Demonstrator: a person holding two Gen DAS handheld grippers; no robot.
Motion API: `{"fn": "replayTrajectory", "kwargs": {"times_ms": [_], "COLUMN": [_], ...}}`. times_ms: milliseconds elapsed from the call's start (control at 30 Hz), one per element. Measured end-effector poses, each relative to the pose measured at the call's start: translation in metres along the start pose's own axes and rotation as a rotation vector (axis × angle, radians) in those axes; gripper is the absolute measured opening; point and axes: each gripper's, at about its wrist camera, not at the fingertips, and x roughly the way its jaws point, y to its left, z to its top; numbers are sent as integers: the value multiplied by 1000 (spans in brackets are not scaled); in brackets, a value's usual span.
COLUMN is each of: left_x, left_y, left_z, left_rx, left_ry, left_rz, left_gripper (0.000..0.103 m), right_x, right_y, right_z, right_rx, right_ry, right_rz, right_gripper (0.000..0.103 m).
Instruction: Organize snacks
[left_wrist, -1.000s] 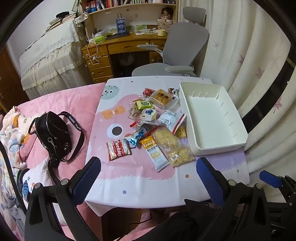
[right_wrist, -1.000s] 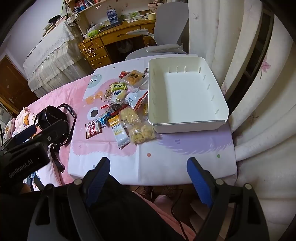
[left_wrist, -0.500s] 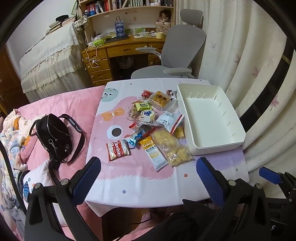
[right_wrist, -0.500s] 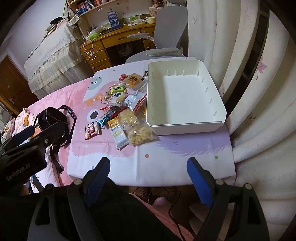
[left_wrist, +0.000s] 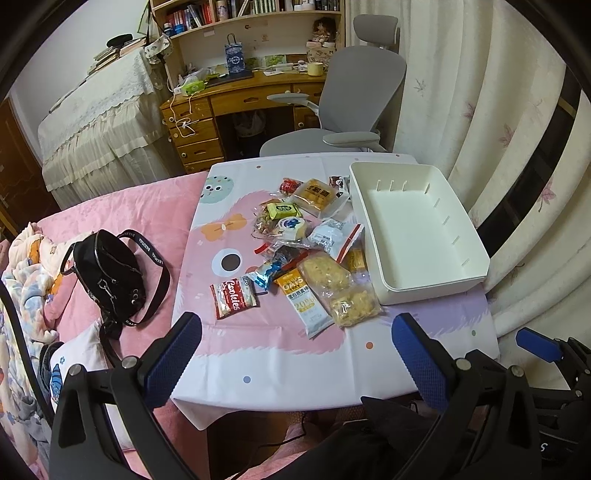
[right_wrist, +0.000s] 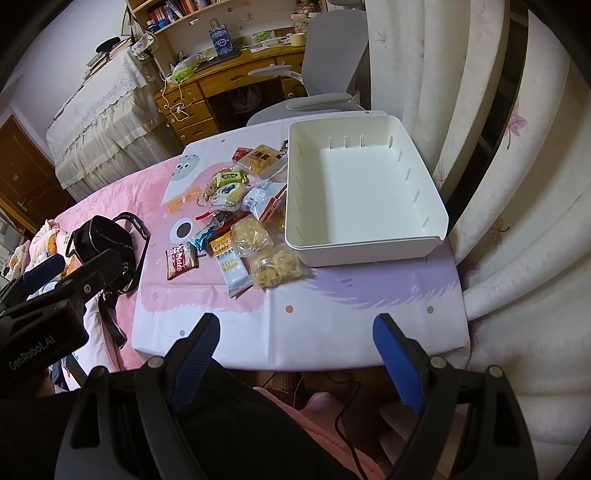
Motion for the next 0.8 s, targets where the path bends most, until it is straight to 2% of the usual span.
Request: {"fn": "replayTrajectory", "kwargs": {"times_ms": [367,800], "left_x": [0,2], "left_y": [-17,-26], "left_z": [2,8], "left_rx": [-9,-70], "left_ry": [-5,-7], "left_rz": [-1,31], "left_gripper": [102,102], "right_x": [-2,-2], "right_y": [-11,-26], "right_z": [7,26], "right_rx": [-35,-101], "right_ry": [-22,-51], "right_rz": [6,46], "right_gripper": [86,86]}}
